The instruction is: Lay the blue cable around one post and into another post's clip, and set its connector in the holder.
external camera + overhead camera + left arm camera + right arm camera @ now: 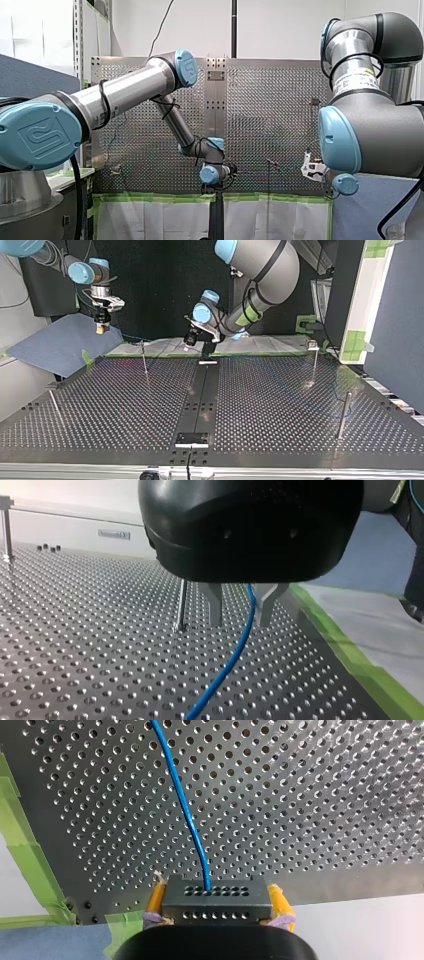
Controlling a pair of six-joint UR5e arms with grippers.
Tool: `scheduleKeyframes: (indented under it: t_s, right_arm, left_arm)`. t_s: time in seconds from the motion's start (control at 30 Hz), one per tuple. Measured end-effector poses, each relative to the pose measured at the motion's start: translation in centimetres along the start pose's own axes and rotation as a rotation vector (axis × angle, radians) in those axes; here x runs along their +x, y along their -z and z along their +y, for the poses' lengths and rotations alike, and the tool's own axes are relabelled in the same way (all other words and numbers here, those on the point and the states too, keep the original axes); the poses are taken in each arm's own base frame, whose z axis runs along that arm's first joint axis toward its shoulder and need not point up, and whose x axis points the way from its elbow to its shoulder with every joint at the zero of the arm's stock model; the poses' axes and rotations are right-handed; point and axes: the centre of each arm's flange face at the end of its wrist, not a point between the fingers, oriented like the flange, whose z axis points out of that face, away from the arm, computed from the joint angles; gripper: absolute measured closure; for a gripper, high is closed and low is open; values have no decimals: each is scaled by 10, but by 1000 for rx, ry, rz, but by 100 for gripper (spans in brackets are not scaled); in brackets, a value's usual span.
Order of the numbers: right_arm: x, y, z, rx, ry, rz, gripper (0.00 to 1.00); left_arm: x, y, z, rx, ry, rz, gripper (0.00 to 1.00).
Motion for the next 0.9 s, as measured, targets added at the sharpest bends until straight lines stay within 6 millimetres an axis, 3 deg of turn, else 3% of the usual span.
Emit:
scheduleKeyframes:
  t_s: [0.63, 0.7, 0.77, 0.83, 0.9]
  right_arm:
    - [0, 0, -1, 1, 4, -3, 100]
    - [0, 0, -1, 1, 4, -3, 100]
    - [0, 0, -1, 1, 4, -3, 100]
    - [0, 0, -1, 1, 4, -3, 100]
    - [0, 0, -1, 1, 4, -3, 100]
  left_arm:
    - [0, 0, 6, -60, -16, 1, 63]
    - [0, 0, 6, -60, -15, 1, 69]
    - [0, 0, 6, -60, -15, 1, 69]
    - [0, 0, 6, -60, -14, 2, 80]
    - [0, 0, 6, -59, -14, 2, 80]
